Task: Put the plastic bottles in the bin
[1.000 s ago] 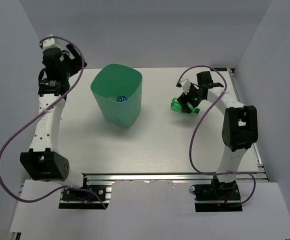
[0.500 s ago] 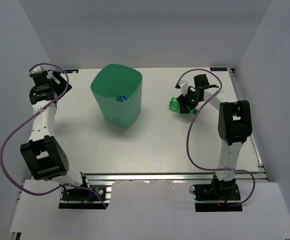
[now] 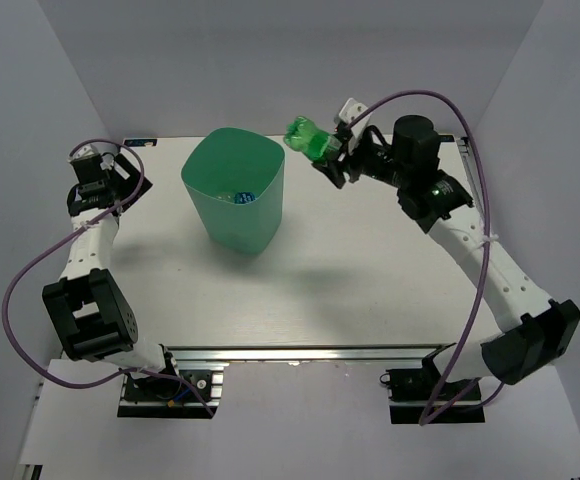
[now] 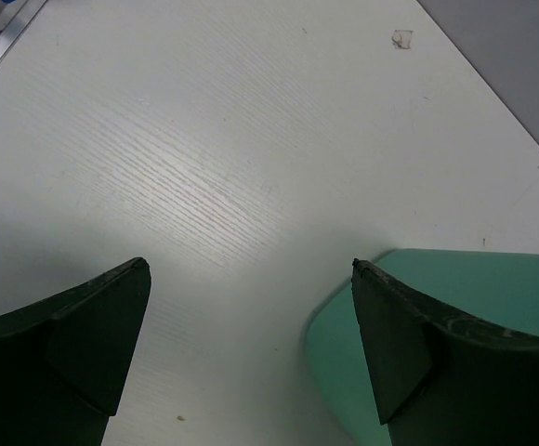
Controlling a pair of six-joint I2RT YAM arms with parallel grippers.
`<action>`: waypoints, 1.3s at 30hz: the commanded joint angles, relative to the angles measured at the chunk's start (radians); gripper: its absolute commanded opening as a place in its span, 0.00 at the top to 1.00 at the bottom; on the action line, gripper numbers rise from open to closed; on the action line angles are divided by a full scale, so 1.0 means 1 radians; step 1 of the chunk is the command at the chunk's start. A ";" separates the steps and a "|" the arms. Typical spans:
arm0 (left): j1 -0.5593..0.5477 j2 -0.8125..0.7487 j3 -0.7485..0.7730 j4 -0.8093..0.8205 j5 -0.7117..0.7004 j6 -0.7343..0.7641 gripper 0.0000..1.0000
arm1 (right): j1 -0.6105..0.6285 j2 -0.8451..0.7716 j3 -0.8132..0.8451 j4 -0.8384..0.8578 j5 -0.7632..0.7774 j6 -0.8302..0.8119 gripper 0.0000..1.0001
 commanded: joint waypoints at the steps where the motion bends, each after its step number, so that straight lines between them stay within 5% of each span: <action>1: 0.008 -0.026 -0.010 0.038 0.035 -0.016 0.02 | 0.094 0.037 0.013 0.160 0.007 0.093 0.71; 6: 0.008 -0.027 -0.020 0.057 0.056 -0.010 0.02 | 0.188 0.244 0.280 0.153 0.009 0.162 0.67; 17: 0.014 0.007 0.038 0.029 0.029 0.054 0.02 | 0.293 0.553 0.700 -0.148 -0.011 0.073 0.14; 25: 0.018 0.091 0.127 0.000 -0.042 0.145 0.02 | 0.297 0.467 0.659 -0.079 0.044 0.091 0.11; 29: 0.018 0.180 0.248 -0.054 -0.235 0.254 0.02 | 0.280 0.381 0.584 -0.103 0.165 0.091 0.11; 39: 0.023 0.508 0.467 0.035 -0.409 0.567 0.02 | 0.016 0.062 0.078 0.085 0.205 0.146 0.11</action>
